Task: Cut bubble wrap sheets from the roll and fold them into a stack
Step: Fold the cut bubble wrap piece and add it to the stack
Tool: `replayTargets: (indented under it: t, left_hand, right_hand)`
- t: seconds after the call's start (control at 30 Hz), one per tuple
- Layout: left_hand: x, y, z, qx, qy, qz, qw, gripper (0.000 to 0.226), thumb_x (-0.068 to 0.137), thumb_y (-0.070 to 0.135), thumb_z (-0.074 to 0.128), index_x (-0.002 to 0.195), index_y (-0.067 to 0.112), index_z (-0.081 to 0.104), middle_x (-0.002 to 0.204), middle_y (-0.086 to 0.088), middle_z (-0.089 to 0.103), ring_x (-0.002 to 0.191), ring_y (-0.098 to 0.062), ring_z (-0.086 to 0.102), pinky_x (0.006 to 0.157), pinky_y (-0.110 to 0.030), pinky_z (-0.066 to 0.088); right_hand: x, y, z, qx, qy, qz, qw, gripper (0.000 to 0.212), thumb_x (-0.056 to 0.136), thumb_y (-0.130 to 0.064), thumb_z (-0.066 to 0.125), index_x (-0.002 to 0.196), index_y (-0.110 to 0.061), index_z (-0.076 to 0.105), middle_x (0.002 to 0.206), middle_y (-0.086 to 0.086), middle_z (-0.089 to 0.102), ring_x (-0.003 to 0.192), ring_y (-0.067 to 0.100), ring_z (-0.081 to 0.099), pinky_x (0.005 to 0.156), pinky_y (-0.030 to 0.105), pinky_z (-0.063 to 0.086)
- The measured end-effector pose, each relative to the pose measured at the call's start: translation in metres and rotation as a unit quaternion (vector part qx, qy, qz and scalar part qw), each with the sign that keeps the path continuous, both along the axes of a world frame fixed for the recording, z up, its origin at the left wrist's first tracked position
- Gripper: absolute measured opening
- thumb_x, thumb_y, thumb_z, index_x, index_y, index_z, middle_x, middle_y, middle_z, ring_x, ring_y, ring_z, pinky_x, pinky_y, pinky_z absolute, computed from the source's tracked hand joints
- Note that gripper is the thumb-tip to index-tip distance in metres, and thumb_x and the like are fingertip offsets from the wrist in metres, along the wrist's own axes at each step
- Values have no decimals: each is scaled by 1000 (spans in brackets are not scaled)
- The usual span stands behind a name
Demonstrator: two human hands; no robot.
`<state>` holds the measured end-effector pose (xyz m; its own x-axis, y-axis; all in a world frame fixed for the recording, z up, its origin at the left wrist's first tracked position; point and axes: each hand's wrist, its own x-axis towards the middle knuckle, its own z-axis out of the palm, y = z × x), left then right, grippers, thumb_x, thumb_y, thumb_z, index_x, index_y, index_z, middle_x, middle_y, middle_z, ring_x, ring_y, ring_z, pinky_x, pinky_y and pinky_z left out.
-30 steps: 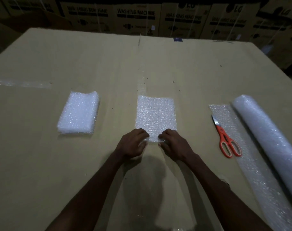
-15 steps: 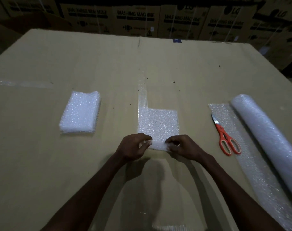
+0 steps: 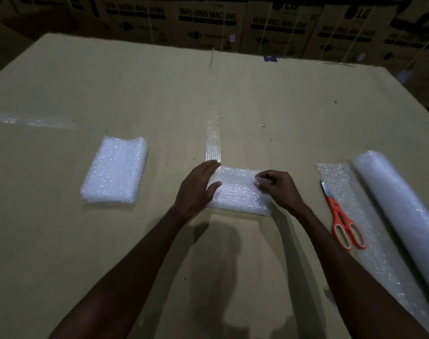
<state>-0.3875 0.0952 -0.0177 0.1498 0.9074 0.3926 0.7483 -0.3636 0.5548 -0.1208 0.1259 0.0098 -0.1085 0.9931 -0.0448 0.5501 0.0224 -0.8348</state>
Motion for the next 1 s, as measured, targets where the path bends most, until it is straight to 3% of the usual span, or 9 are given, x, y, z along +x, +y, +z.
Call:
replayTargets:
  t: [0.13, 0.27, 0.47, 0.6, 0.7, 0.77, 0.87, 1.0]
  left_hand:
    - [6, 18, -10, -21, 99, -53, 993, 55, 100, 34, 51, 147, 6, 45, 155, -11, 43, 144, -27, 38, 117, -47, 28]
    - [7, 36, -17, -42, 161, -90, 982, 53, 101, 30, 53, 147, 6, 45, 158, -14, 37, 146, -29, 34, 117, -51, 25]
    - [6, 46, -24, -112, 178, -90, 973, 52, 104, 36, 46, 150, 14, 41, 162, -6, 31, 149, -21, 27, 120, -43, 12]
    - [7, 45, -23, -125, 185, -90, 970, 53, 104, 39, 43, 150, 13, 41, 161, -7, 32, 148, -22, 28, 120, -43, 9]
    - [7, 46, -23, -116, 188, -89, 971, 62, 97, 49, 34, 144, 11, 50, 153, -11, 44, 141, -26, 40, 117, -49, 18]
    - [6, 46, -25, -90, 186, -82, 975, 65, 92, 51, 33, 135, 9, 58, 143, -13, 55, 130, -29, 52, 112, -54, 30]
    - [4, 44, -23, -58, 198, -80, 975, 57, 91, 48, 38, 122, 9, 66, 128, -13, 64, 116, -31, 61, 103, -54, 40]
    - [-4, 34, -20, 52, 237, -84, 966, 39, 93, 39, 45, 103, 9, 69, 110, -11, 66, 101, -31, 61, 95, -48, 42]
  right_hand:
    - [-5, 27, -4, 17, -86, 11, 996, 18, 85, -7, 79, 103, -8, 78, 93, 6, 78, 82, 16, 71, 84, 41, 58]
    - [-8, 42, -3, 28, -163, 28, 986, 20, 85, -13, 78, 106, -12, 79, 104, 4, 78, 95, 19, 71, 85, 36, 55]
    - [-16, 44, -10, 16, -196, -40, 980, 29, 83, -25, 79, 111, -17, 76, 111, 1, 76, 101, 22, 69, 80, 29, 47]
    - [-31, 23, -5, 99, -224, -118, 962, 44, 89, -24, 74, 130, -11, 66, 128, 10, 66, 117, 32, 61, 93, 40, 48]
    - [-58, -7, -6, 171, -209, -134, 953, 35, 92, -21, 71, 124, -6, 67, 121, 13, 68, 110, 36, 64, 89, 43, 51]
    - [-76, -22, -10, 116, -192, -123, 967, 38, 95, -29, 68, 126, -6, 67, 125, 13, 68, 113, 34, 65, 92, 41, 50]
    - [-86, -35, -24, 27, -221, -88, 971, 52, 100, -41, 60, 137, -5, 58, 143, 12, 57, 132, 29, 52, 104, 38, 41]
    - [-68, -32, -35, 43, -283, 62, 956, 56, 105, -33, 53, 151, -3, 41, 160, 17, 37, 149, 32, 31, 122, 43, 17]
